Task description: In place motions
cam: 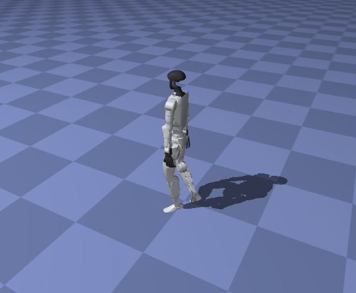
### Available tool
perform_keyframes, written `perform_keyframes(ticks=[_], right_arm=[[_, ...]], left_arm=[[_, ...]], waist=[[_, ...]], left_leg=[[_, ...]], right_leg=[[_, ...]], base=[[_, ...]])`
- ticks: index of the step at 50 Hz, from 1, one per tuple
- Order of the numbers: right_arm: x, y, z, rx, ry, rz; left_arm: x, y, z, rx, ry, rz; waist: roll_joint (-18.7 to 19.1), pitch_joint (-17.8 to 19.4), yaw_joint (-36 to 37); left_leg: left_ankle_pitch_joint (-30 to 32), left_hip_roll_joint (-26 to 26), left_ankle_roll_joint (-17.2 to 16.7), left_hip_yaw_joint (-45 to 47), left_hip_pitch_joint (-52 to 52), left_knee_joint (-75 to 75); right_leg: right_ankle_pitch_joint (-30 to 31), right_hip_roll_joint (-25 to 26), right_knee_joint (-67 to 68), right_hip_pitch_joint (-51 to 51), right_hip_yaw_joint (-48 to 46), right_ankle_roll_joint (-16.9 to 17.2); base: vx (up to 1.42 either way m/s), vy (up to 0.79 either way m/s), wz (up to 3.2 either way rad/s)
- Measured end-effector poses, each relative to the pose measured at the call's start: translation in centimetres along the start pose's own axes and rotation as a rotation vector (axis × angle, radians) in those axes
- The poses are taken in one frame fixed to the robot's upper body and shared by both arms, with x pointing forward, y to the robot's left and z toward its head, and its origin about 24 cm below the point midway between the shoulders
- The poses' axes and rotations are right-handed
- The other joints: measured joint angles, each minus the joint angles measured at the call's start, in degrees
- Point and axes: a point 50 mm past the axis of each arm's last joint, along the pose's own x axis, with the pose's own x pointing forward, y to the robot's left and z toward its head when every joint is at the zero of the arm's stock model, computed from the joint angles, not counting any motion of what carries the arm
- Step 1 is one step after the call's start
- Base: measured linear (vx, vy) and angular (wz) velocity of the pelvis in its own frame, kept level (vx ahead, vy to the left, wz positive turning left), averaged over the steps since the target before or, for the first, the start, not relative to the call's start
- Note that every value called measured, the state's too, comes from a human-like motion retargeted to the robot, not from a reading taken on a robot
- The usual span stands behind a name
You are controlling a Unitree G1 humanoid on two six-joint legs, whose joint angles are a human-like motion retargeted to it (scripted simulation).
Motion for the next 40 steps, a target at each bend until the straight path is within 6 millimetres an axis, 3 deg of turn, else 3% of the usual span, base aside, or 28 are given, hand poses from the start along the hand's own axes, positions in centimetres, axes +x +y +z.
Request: perform_keyframes(ticks=[2, 8, 10, 12, 13, 15, 18, 22, 25, 31, 36, 40], right_arm=[[0.0, 0.7, 0.1, -0.006, -0.002, 0.018], [0.1, 1.6, 0.3, -0.081, 0.004, 0.008], [0.1, 1.7, 0.0, -0.093, 0.017, 0.01], [0.1, 1.8, -0.7, -0.097, 0.041, 0.008], [0.1, 1.7, -1.2, -0.097, 0.06, 0.007], [0.1, 1.8, -2.3, -0.089, 0.104, 0.015], [0.0, 1.6, -2.9, -0.056, 0.145, 0.013], [0.0, 0.7, -1.1, -0.082, 0.095, -0.028], [0.0, 0.6, 0.5, -0.102, 0.042, -0.02], [-0.2, 1.5, 3.2, -0.077, -0.064, 0.069], [-0.3, 1.1, 3.6, -0.145, -0.071, 0.069], [-0.2, 1.0, 2.8, -0.209, -0.033, 0.057]], left_arm=[[0.0, 0.5, 0.3, 0.004, -0.009, -0.005], [-0.2, 1.7, 1.2, -0.039, -0.055, 0.011], [-0.3, 2.1, 1.6, -0.038, -0.059, 0.018], [-0.4, 2.3, 1.7, -0.03, -0.052, 0.019], [-0.4, 2.3, 1.6, -0.022, -0.045, 0.016], [-0.4, 2.1, 1.4, 0.001, -0.026, 0.004], [-0.2, 0.7, 1.3, -0.007, -0.016, 0.012], [0.0, -0.3, 0.7, -0.049, -0.051, -0.043], [0.1, -0.6, -0.5, 0.043, 0.007, -0.056], [0.0, 0.2, -0.3, 0.238, 0.031, 0.028], [0.1, -1.1, 0.6, 0.217, -0.024, -0.003], [0.2, -1.6, 0.1, 0.163, -0.02, -0.029]], waist=[[-0.4, 0.7, -1.4], [-2.8, 2.6, -3.8], [-4.6, 4.0, -4.9], [-6.0, 4.3, -4.8], [-6.8, 3.5, -3.9], [-6.8, 2.2, -2.6], [-6.1, 1.6, 2.8], [-5.0, 1.7, 1.8], [-4.1, -0.3, -0.3], [-5.1, 0.7, 1.5], [-4.2, 1.5, 1.5], [-3.5, 1.0, 0.9]], left_leg=[[0.8, -0.4, 0.4, -2.1, -0.2, -0.9], [1.5, -2.8, 0.5, -10.3, -0.6, -1.3], [1.3, -5.2, 0.5, -14.3, 0.5, -1.2], [0.8, -6.7, 0.1, -17.7, 1.2, -0.5], [0.6, -7.4, -0.3, -18.7, 0.9, -0.1], [0.5, -7.6, -0.6, -21.3, -0.1, 0.8], [0.7, -6.8, -1.1, -22.8, -0.5, 1.2], [1.8, -6.7, -1.9, -26.1, 0.4, -0.8], [3.3, -6.5, -2.9, -28.8, -1.1, -1.6], [3.4, -5.6, -5.4, -26.5, -0.7, -0.1], [1.9, -5.1, -3.9, -22.0, 1.2, 1.1], [0.9, -5.3, -3.8, -20.8, 2.6, -0.2]], right_leg=[[-3.0, 5.6, -3.2, -3.2, 10.5, 3.2], [-10.2, 5.5, -25.6, -3.6, 18.0, -4.2], [-10.5, 6.2, -33.0, -3.2, 25.9, -3.1], [-5.8, 5.6, -37.0, -2.4, 30.1, -2.4], [-7.4, 4.8, -36.3, -2.0, 31.0, -0.5], [-7.7, 1.3, -36.7, -0.6, 13.7, 0.0], [-8.2, 3.2, -39.1, 2.0, 13.3, -0.3], [-9.0, 4.5, -40.6, 4.3, 11.0, -0.7], [-9.7, 5.2, -41.2, 4.3, 8.7, -1.0], [-10.3, 5.1, -41.7, 5.7, 6.1, -1.4], [-10.2, 5.5, -42.2, 7.3, 5.4, -1.7], [-10.0, 5.6, -42.1, 7.8, 6.0, -1.5]], base=[[0.13, -0.22, 1.81], [0.12, -0.23, 1.51], [0.11, -0.22, 1.94], [0.17, -0.17, 1.6], [0.22, -0.12, 1.26], [0.22, -0.14, 1.14], [0.08, -0.19, 0.57], [0.02, -0.15, 0.71], [0.01, -0.13, 0.81], [-0.05, -0.1, 0.41], [0.05, 0.09, 0.11], [0.11, 0.15, -0.24]])
